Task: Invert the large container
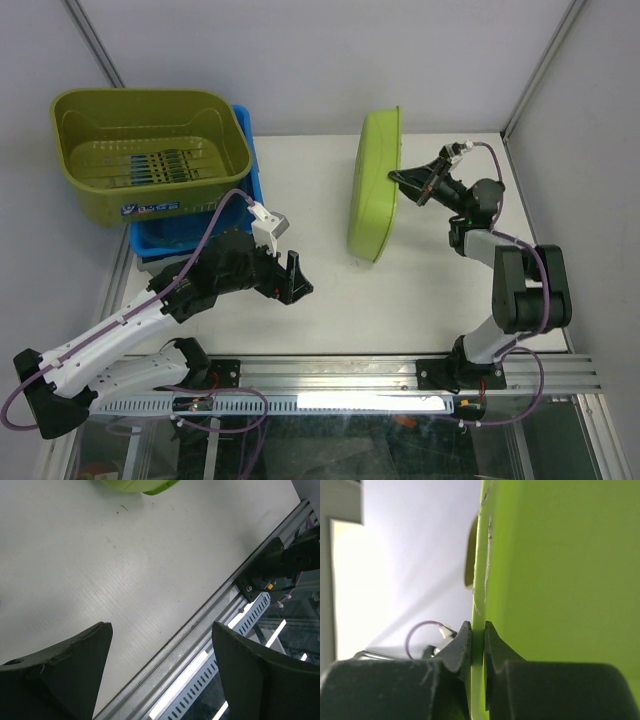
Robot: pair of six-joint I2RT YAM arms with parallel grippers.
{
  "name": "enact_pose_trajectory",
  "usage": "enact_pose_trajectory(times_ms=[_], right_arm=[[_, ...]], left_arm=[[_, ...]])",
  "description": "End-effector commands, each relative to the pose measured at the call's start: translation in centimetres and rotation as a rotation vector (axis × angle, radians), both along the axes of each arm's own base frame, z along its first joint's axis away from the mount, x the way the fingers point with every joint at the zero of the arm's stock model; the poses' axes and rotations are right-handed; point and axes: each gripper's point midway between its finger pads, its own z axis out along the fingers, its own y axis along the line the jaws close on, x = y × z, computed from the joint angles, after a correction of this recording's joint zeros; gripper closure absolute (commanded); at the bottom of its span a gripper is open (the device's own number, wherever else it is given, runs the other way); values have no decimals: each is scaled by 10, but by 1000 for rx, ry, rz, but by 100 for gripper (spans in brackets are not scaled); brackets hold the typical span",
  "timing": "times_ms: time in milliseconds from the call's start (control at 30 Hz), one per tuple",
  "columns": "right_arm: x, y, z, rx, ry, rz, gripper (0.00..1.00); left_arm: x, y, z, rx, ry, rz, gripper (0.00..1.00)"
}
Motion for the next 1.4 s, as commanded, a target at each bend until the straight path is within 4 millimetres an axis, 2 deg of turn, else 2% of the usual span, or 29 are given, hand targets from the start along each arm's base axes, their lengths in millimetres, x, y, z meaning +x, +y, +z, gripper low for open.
enact_pose_trajectory(times_ms=[0, 100, 267, 400, 433, 467, 533, 667, 700, 833, 933, 1067, 1133, 1233, 1300, 1367], right_arm=[[-24, -29, 9, 134, -83, 71, 100], [-22, -47, -24, 97, 11, 49, 100], [-17, -99, -82, 22, 163, -103, 99], [-19, -138, -127, -92, 287, -221, 85], [-20, -147, -130, -41, 434, -236, 85], [-25, -154, -154, -188, 429, -271, 73], [-24, -172, -167, -404, 451, -339, 62], [-24, -208, -173, -679, 498, -480, 31], [-26, -215, -174, -719, 514, -511, 28], [-33, -231, -170, -833, 533, -611, 22], [-39, -244, -167, -971, 548, -681, 16], [-50, -264, -162, -1099, 604, -777, 15], [-54, -262, -155, -1087, 599, -808, 14], [-62, -245, -145, -1026, 574, -861, 13], [-72, -238, -136, -995, 620, -974, 7], [-79, -232, -122, -1014, 578, -1043, 1]], left_arm=[[-2, -9, 14, -56, -34, -32, 17], [-2, -9, 14, -54, -37, -37, 17], [0, -11, 14, -50, -39, -40, 16], [1, -14, 15, -47, -35, -47, 16], [2, -15, 16, -48, -35, -49, 16], [2, -16, 16, -47, -32, -50, 16], [3, -19, 17, -51, -34, -55, 16], [6, -25, 18, -59, -34, -65, 16], [7, -27, 19, -61, -37, -66, 15], [20, -39, 30, -81, -65, -55, 13], [35, -57, 37, -89, -69, -44, 9], [60, -81, 42, -91, -69, 3, 6], [74, -95, 40, -97, -48, 42, 4], [99, -117, 24, -82, -17, 114, 2], [122, -128, 8, -37, -12, 180, 1], [144, -138, -4, 1, -25, 231, 1]])
